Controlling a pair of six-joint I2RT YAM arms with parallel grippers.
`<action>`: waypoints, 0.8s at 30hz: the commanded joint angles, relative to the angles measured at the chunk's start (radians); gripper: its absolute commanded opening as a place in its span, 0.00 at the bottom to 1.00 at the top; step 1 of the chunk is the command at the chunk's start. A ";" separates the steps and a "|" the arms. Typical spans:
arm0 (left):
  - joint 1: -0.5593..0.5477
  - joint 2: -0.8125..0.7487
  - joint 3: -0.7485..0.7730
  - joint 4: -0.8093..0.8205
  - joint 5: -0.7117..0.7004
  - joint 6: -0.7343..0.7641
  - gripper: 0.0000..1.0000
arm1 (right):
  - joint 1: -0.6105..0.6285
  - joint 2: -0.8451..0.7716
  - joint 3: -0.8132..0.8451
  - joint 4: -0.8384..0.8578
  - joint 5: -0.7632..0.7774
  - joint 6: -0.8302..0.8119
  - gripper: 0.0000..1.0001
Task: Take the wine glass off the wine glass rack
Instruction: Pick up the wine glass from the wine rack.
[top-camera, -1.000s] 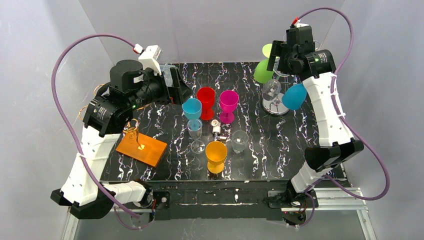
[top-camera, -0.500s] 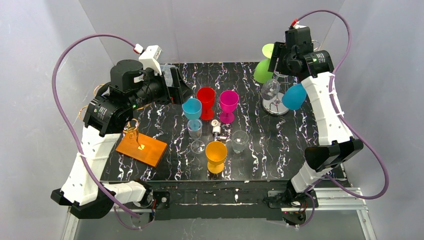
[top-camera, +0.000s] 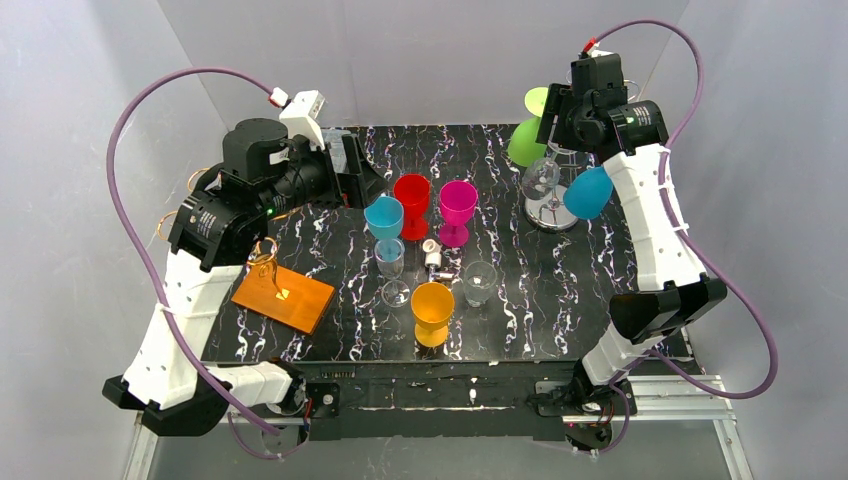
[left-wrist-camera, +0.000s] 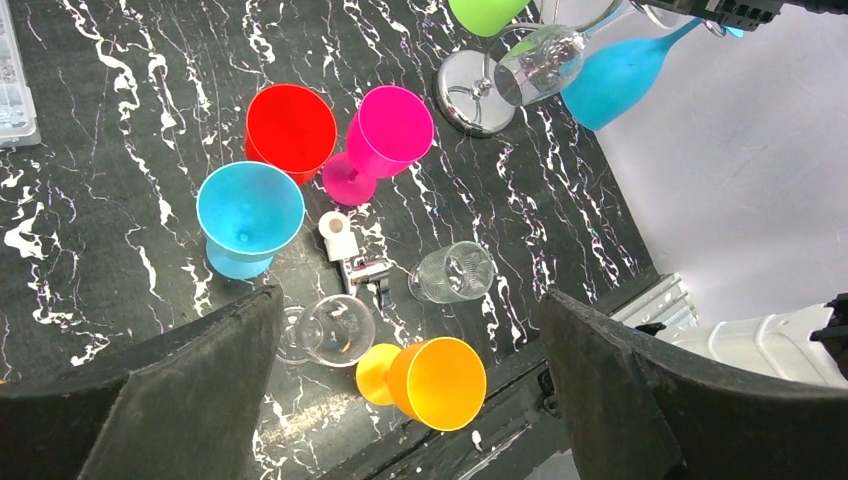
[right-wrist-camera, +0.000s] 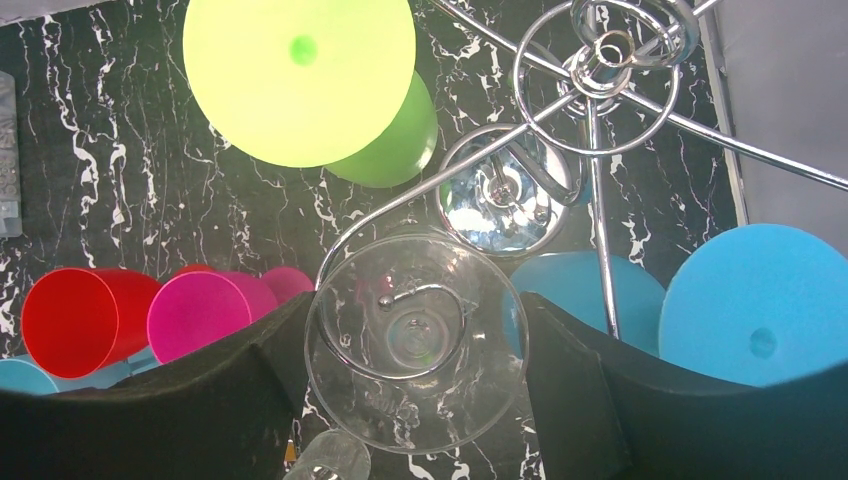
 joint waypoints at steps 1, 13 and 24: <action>-0.003 0.000 0.011 0.005 0.017 -0.008 0.98 | -0.004 -0.050 0.042 0.027 -0.001 -0.002 0.50; -0.003 0.001 0.005 0.007 0.019 -0.014 0.98 | -0.004 -0.055 0.071 0.018 -0.006 -0.006 0.46; -0.003 -0.002 -0.006 0.009 0.019 -0.015 0.98 | -0.004 -0.046 0.111 0.015 -0.029 -0.008 0.45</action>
